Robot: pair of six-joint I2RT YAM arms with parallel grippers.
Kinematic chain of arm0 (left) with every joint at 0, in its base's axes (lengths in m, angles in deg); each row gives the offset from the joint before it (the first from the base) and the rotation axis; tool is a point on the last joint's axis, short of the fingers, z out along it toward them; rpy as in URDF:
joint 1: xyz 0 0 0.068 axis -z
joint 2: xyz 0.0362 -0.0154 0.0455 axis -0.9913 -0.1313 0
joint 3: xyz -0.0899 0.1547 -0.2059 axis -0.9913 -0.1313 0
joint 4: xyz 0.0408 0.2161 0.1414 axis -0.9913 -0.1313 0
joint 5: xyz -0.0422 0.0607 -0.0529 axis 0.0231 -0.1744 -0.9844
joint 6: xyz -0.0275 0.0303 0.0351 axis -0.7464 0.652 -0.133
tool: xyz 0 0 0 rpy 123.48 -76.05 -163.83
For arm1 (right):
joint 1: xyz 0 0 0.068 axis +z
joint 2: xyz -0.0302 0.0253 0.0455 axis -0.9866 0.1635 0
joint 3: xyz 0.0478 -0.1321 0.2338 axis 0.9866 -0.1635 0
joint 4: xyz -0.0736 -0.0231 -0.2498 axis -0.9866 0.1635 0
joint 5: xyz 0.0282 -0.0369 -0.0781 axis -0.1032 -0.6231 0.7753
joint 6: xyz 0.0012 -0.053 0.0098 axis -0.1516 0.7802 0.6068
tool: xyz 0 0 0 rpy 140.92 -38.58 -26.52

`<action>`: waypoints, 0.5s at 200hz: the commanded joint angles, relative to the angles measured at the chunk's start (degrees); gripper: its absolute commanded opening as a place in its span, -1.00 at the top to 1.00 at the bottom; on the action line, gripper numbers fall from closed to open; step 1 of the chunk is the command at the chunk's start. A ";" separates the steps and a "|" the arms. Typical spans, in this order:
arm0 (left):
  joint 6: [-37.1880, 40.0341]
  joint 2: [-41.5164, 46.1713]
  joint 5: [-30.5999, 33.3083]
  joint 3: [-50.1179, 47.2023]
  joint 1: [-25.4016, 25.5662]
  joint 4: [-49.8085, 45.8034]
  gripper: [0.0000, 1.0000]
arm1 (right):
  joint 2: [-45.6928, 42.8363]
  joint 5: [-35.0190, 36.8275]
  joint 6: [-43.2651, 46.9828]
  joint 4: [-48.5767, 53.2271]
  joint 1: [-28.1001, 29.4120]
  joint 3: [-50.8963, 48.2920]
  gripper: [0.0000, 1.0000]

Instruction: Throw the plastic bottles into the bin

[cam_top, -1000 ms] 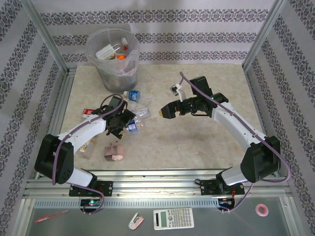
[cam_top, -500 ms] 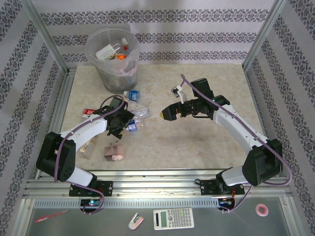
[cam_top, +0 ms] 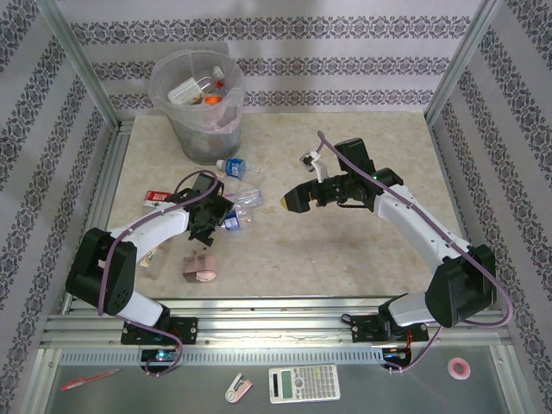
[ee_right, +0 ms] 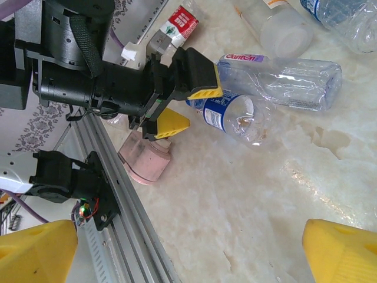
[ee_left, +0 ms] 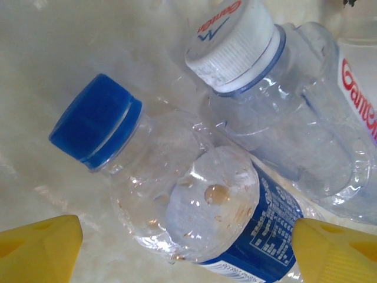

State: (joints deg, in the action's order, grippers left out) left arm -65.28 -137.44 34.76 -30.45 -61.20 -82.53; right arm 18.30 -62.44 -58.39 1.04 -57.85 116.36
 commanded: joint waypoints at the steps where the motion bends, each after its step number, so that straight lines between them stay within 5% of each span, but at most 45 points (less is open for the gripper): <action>1: -2.47 -0.04 2.66 -0.40 -0.57 3.45 -0.83 | -1.58 -0.67 0.49 -1.08 0.02 -0.72 -0.95; 100: 1.77 -4.94 1.43 2.21 -0.60 3.05 -0.80 | -2.42 0.29 0.29 -1.47 -0.05 -2.21 -0.96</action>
State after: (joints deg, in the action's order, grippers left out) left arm -65.41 -140.85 35.55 -29.55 -61.20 -79.14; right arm 17.58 -62.42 -58.41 0.69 -57.85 115.26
